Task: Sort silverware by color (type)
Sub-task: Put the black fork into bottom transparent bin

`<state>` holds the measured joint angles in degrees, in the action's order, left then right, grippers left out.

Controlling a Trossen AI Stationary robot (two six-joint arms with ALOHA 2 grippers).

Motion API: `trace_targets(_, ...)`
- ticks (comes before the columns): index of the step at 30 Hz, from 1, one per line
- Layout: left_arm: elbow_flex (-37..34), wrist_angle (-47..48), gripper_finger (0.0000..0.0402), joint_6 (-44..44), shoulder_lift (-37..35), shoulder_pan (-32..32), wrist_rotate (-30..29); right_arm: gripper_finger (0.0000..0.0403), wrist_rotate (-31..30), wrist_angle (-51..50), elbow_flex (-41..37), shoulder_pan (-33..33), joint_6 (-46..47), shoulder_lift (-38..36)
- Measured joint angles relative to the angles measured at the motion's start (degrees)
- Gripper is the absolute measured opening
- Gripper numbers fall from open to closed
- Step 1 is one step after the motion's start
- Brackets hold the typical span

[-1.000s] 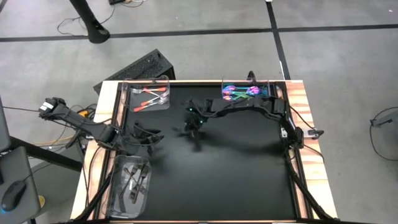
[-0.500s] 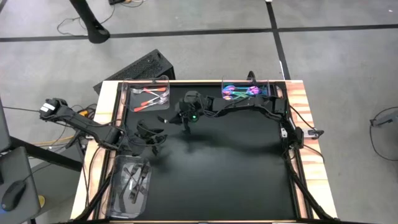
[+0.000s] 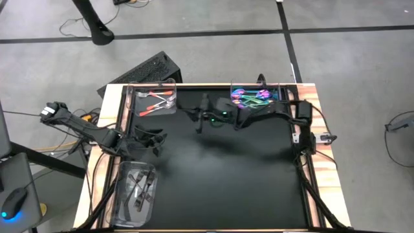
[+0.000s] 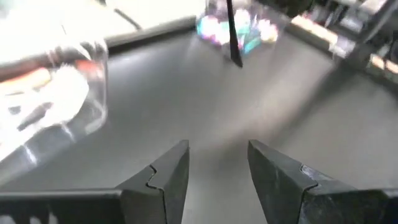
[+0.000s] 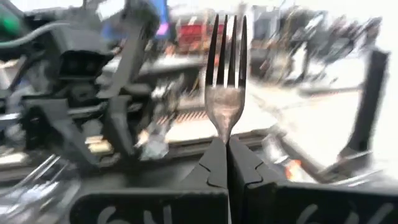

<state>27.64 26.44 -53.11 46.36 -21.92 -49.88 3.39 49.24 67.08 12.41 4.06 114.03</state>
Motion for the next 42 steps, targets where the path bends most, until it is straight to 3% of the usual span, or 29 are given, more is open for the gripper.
trace_targets(3, -0.7, -8.9, 0.0151, 9.6, -0.4, 1.1, -1.7, 0.0004, -1.3, 4.9, -4.6, -0.7, -1.6, -1.8)
trace_targets(8, -3.9, -30.1, 0.0151, 28.2, 1.6, 7.6, 5.4, 0.0004, -1.6, 6.1, -5.5, -4.8, -8.6, -1.9)
trace_targets(12, -5.3, -38.7, 0.0151, 32.9, 2.1, 11.4, 4.3, 0.0004, -12.6, 8.2, -5.5, -8.4, -16.5, -1.2)
trace_targets(17, -5.6, -45.4, 0.0151, 40.7, 2.1, 14.4, 9.5, 0.0004, -24.5, 8.0, -4.9, -11.0, -23.1, -1.2)
trace_targets(23, -5.5, -53.3, 0.0151, 46.6, 4.7, 18.6, 18.1, 0.0004, -26.3, 8.0, -4.9, -10.9, -23.5, -1.2)
trace_targets(31, -5.5, -57.8, 0.015, 49.6, 10.2, 23.5, 21.0, 0.0004, -26.2, 6.6, -4.9, -11.3, -23.9, -1.2)
trace_targets(36, -5.5, -61.5, 0.0114, 50.5, 11.1, 24.6, 22.8, 0.0005, -26.2, 4.6, -4.9, -11.3, -24.0, -1.2)
trace_targets(42, -5.5, -62.1, 0.0021, 52.1, 11.0, 25.2, 24.1, 0.0005, -26.1, 4.6, -4.9, -11.3, -24.0, -1.2)
